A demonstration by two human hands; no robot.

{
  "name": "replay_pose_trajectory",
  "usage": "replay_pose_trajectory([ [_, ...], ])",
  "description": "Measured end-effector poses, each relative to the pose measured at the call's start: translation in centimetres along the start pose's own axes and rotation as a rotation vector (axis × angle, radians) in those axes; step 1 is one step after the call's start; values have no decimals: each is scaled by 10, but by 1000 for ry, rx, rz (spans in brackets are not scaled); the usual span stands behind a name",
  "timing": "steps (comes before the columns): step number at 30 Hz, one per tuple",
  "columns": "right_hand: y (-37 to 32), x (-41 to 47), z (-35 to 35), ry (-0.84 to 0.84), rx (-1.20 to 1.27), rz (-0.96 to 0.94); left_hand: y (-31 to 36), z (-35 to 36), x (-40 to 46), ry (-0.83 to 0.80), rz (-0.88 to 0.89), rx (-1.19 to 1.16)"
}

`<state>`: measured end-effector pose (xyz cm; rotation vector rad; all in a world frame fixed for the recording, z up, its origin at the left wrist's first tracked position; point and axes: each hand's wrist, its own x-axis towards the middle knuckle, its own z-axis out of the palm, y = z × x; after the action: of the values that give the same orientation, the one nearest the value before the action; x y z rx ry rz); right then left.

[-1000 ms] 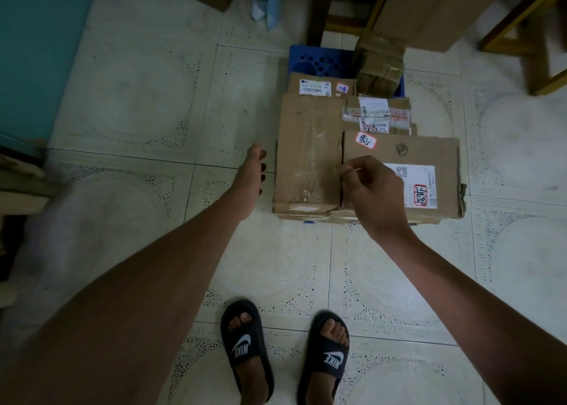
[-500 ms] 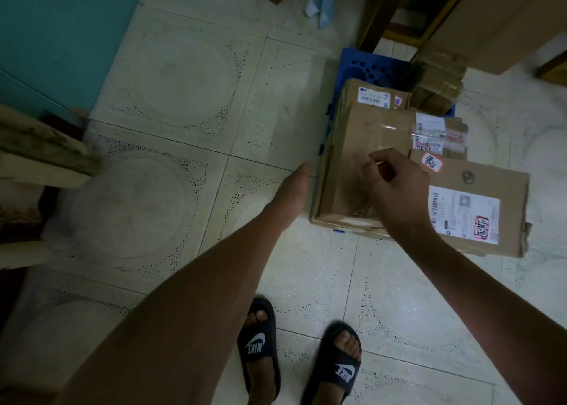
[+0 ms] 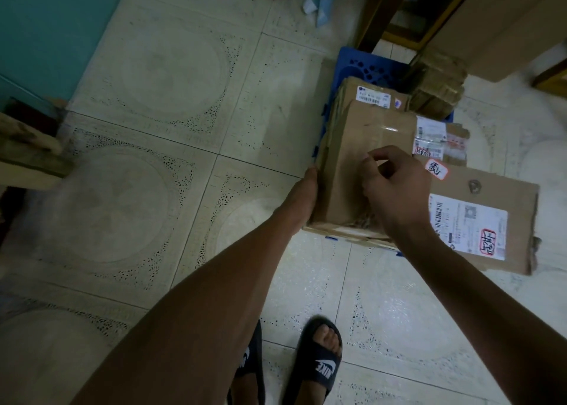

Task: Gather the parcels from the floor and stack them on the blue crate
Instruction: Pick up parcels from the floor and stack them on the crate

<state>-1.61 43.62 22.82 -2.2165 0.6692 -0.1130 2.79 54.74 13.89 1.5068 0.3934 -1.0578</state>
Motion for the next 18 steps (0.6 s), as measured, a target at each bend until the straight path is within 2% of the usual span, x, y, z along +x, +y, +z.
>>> replay_pose_trajectory([
  [5,10,4,-4,27,2,16,-4,16,3,-28,12,-43],
  [15,14,-3,-15,10,53,20,-8,13,-1,155,-9,-66],
  [18,13,-6,-20,32,36,7,-6,5,-5,209,3,-4],
])
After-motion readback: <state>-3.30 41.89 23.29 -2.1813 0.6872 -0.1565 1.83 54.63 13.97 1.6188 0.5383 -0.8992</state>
